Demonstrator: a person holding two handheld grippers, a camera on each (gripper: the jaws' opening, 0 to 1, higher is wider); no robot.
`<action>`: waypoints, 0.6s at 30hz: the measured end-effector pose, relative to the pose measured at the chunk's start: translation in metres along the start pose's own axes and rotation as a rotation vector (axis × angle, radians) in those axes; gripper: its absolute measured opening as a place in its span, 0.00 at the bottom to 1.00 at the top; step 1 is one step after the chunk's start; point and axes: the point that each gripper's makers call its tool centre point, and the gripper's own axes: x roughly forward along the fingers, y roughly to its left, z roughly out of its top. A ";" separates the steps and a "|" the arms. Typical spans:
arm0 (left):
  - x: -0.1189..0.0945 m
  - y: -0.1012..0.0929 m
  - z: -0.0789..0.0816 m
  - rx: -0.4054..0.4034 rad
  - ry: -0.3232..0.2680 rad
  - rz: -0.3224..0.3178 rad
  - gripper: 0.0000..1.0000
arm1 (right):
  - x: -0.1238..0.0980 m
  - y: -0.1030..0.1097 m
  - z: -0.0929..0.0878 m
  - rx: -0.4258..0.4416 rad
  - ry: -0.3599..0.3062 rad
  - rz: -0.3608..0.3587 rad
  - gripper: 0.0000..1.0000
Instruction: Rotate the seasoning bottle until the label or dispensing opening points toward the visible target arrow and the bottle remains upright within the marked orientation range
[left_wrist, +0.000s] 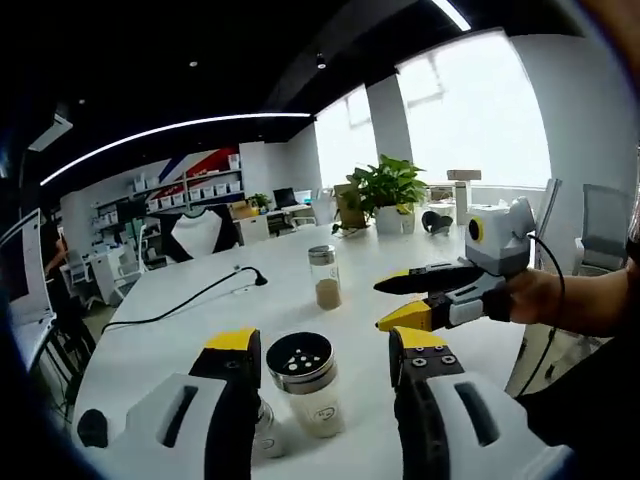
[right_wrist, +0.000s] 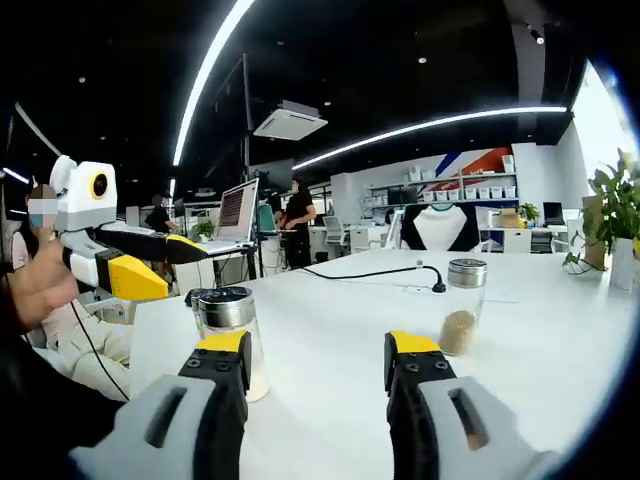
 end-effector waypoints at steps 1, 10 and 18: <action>0.000 0.003 -0.001 -0.004 0.007 0.008 0.59 | -0.002 -0.008 -0.002 0.005 0.010 -0.032 0.54; 0.001 0.013 -0.016 -0.030 0.065 0.038 0.71 | -0.006 -0.065 -0.008 0.057 0.042 -0.216 0.61; 0.000 0.023 -0.021 -0.038 0.086 0.050 0.72 | 0.008 -0.088 -0.008 0.069 0.050 -0.263 0.60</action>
